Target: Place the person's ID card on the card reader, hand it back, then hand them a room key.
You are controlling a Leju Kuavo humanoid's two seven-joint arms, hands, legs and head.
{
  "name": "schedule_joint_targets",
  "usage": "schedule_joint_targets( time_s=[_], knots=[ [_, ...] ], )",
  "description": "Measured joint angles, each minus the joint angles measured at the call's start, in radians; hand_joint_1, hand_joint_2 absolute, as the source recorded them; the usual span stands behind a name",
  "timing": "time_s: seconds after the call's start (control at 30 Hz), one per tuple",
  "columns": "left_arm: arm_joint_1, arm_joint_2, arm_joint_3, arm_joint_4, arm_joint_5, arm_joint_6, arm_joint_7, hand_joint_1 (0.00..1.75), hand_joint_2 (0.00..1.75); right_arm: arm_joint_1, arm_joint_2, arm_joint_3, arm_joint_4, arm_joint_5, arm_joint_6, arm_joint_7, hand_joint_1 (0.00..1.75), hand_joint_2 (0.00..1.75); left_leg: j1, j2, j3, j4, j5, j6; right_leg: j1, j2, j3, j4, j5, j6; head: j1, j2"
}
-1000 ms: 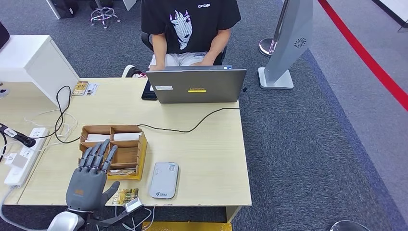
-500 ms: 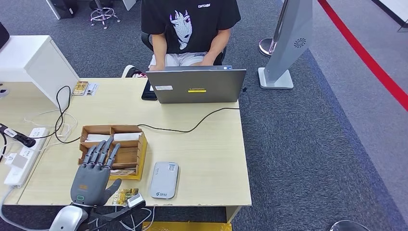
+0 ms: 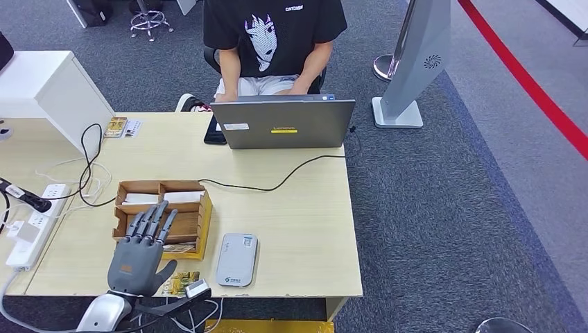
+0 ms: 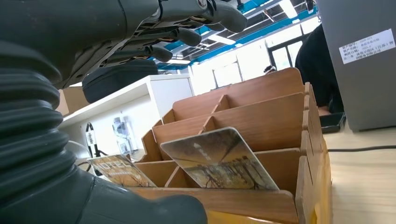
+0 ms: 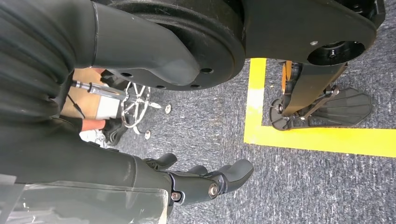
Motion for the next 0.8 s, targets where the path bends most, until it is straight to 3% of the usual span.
schedule_joint_targets(
  time_s=[0.2,0.23,0.33,0.37,0.8],
  knots=[
    [-0.004,0.003,0.0,0.02,-0.002,0.0,0.004,0.0,1.75,0.0,0.0,0.001,0.0,0.0,0.0,-0.001,0.0,1.75,0.0,0.0,0.0,0.0,0.0,0.0,0.0,0.0,0.0,0.0,0.0,0.0,0.0,0.0],
    [-0.004,0.003,0.0,0.023,-0.003,0.0,0.004,0.18,1.75,0.0,0.0,0.001,0.0,0.001,0.0,-0.001,0.0,1.75,0.0,0.0,0.0,0.0,0.0,0.0,0.0,0.0,0.0,0.0,0.0,0.0,0.0,0.0],
    [-0.005,0.003,0.0,0.03,-0.004,0.002,0.004,1.49,1.75,0.0,-0.001,0.001,0.0,0.002,0.0,0.0,0.0,1.75,0.0,0.0,0.0,0.0,0.0,0.0,0.0,0.0,0.0,0.0,0.0,0.0,0.0,0.0],
    [-0.005,0.003,0.0,0.032,-0.004,0.003,0.004,1.75,1.75,0.0,-0.001,0.001,0.0,0.003,0.0,0.0,0.0,1.75,0.0,0.0,0.0,0.0,0.0,0.0,0.0,0.0,0.0,0.0,0.0,0.0,0.0,0.0],
    [-0.01,0.011,0.0,0.063,0.0,0.018,0.004,1.75,1.75,0.0,-0.002,0.013,0.0,0.011,0.001,-0.003,0.0,1.75,0.0,0.0,0.0,0.0,0.0,0.0,0.0,0.0,0.0,0.0,0.0,0.0,0.0,0.0]
  ],
)
